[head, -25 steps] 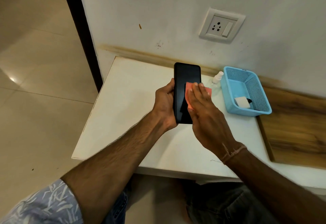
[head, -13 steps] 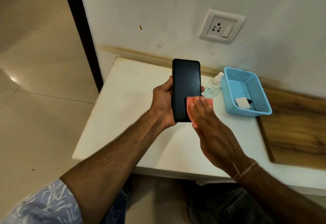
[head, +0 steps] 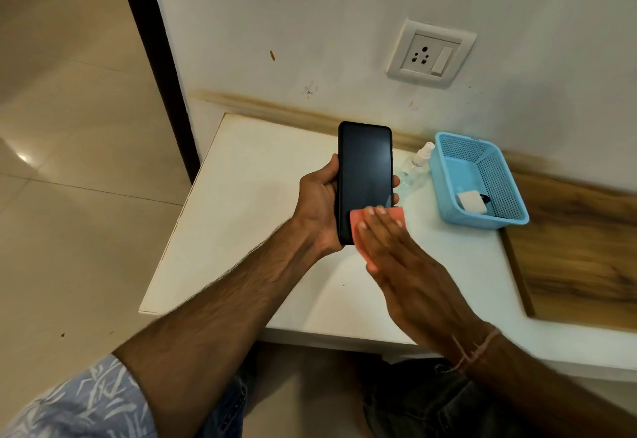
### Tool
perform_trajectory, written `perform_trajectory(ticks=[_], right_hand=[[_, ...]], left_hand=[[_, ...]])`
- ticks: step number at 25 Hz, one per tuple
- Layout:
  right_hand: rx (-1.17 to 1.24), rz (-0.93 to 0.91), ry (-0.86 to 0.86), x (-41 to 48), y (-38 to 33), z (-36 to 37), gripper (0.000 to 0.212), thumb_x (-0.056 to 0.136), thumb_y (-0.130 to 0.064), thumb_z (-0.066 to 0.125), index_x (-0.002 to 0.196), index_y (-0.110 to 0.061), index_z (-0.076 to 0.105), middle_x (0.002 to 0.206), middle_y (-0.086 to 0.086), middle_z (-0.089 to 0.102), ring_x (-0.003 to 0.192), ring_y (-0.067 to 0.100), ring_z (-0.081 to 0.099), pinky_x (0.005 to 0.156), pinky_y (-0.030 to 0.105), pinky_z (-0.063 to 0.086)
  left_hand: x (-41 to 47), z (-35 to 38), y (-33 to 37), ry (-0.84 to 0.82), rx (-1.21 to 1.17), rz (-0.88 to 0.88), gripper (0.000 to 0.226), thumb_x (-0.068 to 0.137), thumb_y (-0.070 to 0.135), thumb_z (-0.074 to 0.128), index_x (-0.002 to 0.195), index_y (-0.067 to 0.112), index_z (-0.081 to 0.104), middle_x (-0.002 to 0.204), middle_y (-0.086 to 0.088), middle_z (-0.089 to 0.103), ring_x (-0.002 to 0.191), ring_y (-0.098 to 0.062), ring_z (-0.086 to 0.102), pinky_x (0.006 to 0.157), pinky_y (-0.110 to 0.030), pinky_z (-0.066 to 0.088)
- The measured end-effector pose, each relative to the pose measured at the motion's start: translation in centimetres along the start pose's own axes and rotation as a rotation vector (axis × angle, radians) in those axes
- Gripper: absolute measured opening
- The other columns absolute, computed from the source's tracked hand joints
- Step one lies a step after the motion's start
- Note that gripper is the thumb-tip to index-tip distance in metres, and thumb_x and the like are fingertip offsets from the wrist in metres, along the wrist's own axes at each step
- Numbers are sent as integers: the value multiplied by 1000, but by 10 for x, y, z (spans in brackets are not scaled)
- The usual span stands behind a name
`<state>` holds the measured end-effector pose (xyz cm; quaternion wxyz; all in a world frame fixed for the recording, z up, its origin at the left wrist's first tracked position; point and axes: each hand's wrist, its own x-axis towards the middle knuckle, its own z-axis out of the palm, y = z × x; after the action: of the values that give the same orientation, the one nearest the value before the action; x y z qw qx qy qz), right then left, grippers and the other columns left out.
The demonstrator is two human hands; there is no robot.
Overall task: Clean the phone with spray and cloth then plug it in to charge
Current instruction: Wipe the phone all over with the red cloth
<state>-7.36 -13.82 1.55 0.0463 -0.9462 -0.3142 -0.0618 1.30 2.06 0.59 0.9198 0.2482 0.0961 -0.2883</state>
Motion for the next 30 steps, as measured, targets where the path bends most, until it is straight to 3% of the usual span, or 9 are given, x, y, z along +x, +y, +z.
perform_trajectory(ticks=[5,7,10,13,17,19,21,26,30], right_hand=[[156,276,140,61,0,-12,51,103,-18,32,149,-3,15,159,11,7,148,22,1,120,42,11],[187,236,154,64,-7,-6,51,103,-19,33,149,-5,16,158,10,9,147,21,2,120,43,13],[178,109,82,32,-23,7,51,102,-28,31,149,-10,22,157,3,16,147,17,8,117,45,24],[108,1,-13,-1,-17,10,52,101,-29,31,149,-10,25,158,3,19,147,17,12,115,45,28],[167,151,43,24,12,-7,51,104,-25,28,151,-13,14,160,0,8,147,8,0,119,35,18],[217,261,92,63,19,-16,51,104,-22,29,151,-11,12,160,2,6,147,10,-2,120,35,10],[225,336,118,92,17,-19,51,104,-21,29,151,-10,12,160,5,7,147,15,-1,120,39,8],[179,129,135,45,-19,4,49,103,-23,31,150,-10,22,158,3,15,147,14,6,118,42,20],[103,49,52,-1,-23,9,52,102,-30,26,149,-10,24,158,2,18,147,15,10,115,44,28]], left_hand=[[4,2,-9,103,52,33,59,101,55,39,123,11,72,114,-12,74,98,-27,74,78,-35,62],[1,1,-5,93,29,19,63,100,56,39,124,8,71,118,-14,73,104,-29,72,86,-37,60],[0,-3,-1,31,1,-7,73,100,58,32,140,1,54,133,-21,60,114,-38,58,111,-51,39],[2,-5,-1,29,-38,-7,71,101,56,30,142,2,52,131,-24,58,114,-39,53,113,-54,36],[5,-1,-3,83,96,26,65,100,58,35,129,9,68,118,-17,70,100,-32,68,95,-42,52],[6,1,-8,117,120,38,58,101,56,39,117,14,75,109,-12,75,92,-28,73,83,-37,58],[6,3,-11,119,94,40,56,102,54,38,116,15,76,112,-12,76,96,-27,75,82,-36,61],[2,-2,-3,21,32,22,71,100,57,32,137,2,58,127,-20,64,103,-35,67,100,-47,50],[0,-1,-6,-24,4,-13,73,101,57,29,143,3,51,124,-23,62,100,-35,62,101,-51,46]])
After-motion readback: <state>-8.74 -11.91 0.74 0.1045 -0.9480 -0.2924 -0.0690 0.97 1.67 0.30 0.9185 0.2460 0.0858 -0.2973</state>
